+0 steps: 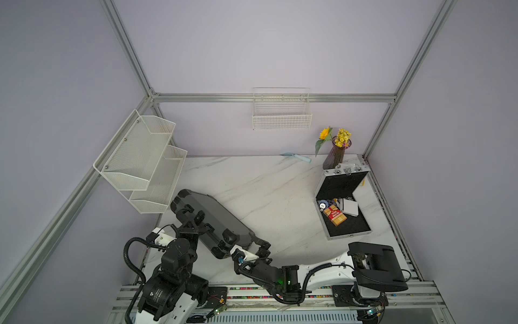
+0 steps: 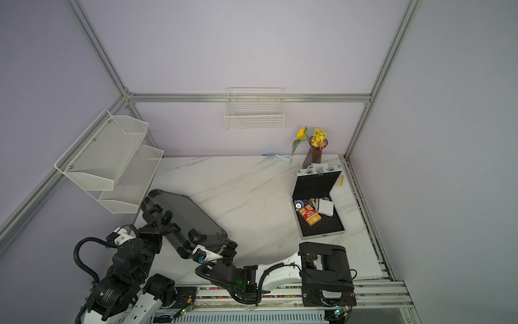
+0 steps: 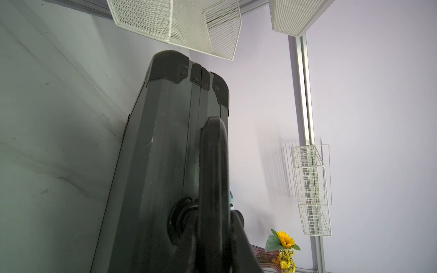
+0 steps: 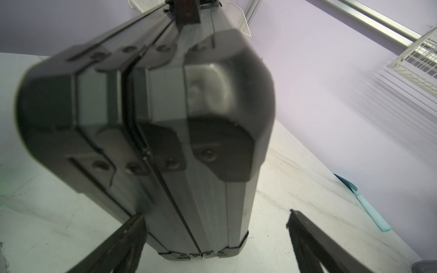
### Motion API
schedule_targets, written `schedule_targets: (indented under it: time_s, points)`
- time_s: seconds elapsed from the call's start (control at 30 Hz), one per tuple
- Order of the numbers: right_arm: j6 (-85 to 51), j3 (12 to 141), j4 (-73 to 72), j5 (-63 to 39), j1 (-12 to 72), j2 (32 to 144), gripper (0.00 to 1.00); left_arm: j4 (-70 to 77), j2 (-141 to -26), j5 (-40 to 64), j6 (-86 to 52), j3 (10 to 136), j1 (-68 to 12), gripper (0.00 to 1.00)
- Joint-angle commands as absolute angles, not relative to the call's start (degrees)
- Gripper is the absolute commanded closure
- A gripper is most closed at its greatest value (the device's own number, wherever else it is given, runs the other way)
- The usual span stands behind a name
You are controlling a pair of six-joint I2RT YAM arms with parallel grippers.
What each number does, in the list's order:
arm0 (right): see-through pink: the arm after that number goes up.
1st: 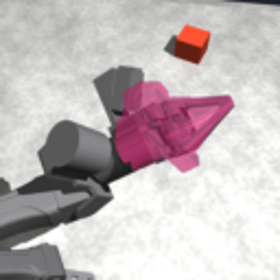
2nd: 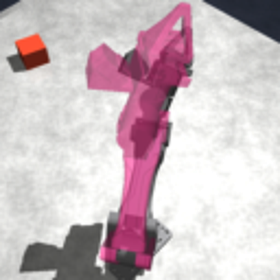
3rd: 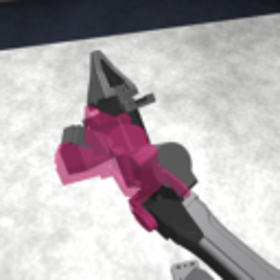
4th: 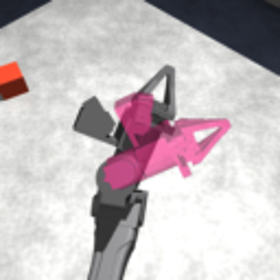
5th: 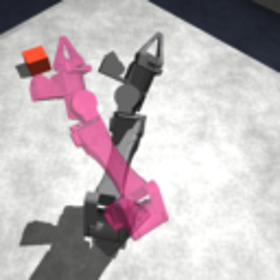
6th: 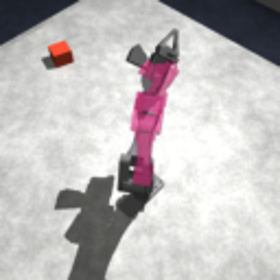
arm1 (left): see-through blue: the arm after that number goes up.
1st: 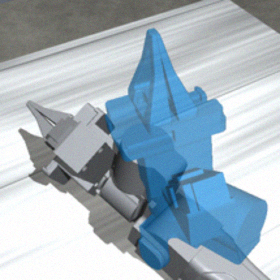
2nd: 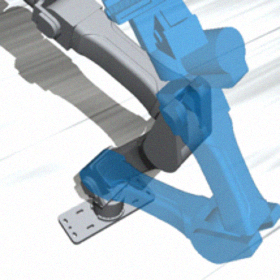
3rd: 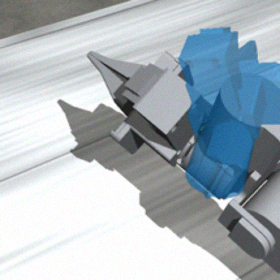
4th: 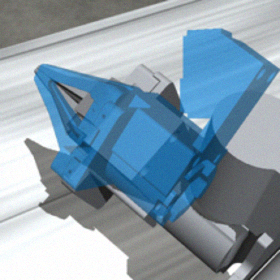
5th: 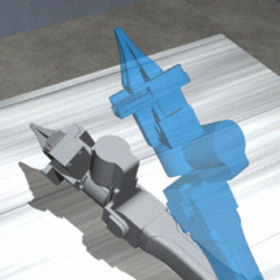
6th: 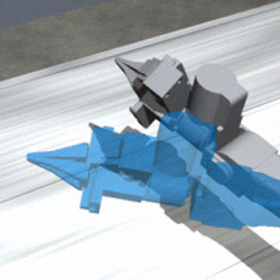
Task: Open the poker set cases
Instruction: Adjust the poker set case at the center of the board.
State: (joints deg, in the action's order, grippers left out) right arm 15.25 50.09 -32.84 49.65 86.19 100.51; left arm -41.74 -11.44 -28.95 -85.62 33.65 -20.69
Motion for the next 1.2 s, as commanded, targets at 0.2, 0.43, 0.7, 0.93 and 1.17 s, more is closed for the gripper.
schedule_targets:
  time_s: [0.2,0.43,0.7,0.93,1.17]
  points:
    - [8.8,53.8,-35.1,58.0,82.4,101.0,0.03,-57.2,-13.1,-19.7,-93.7,29.9,-21.7,1.0]
    - [3.3,51.9,-30.6,59.4,79.2,97.9,0.03,-50.3,-16.8,-14.4,-94.5,26.6,-21.7,1.0]
    - [3.4,46.9,-28.7,61.2,78.2,88.2,0.03,-37.4,-24.3,-8.7,-95.9,23.2,-22.5,1.0]
    - [0.0,45.0,-22.3,59.8,76.8,78.9,0.03,-17.6,-40.0,-12.6,-99.4,23.1,-33.2,1.0]
    - [-10.6,43.3,-13.0,52.6,75.1,71.6,0.08,1.5,-68.0,-15.1,-103.0,33.7,-47.0,1.0]
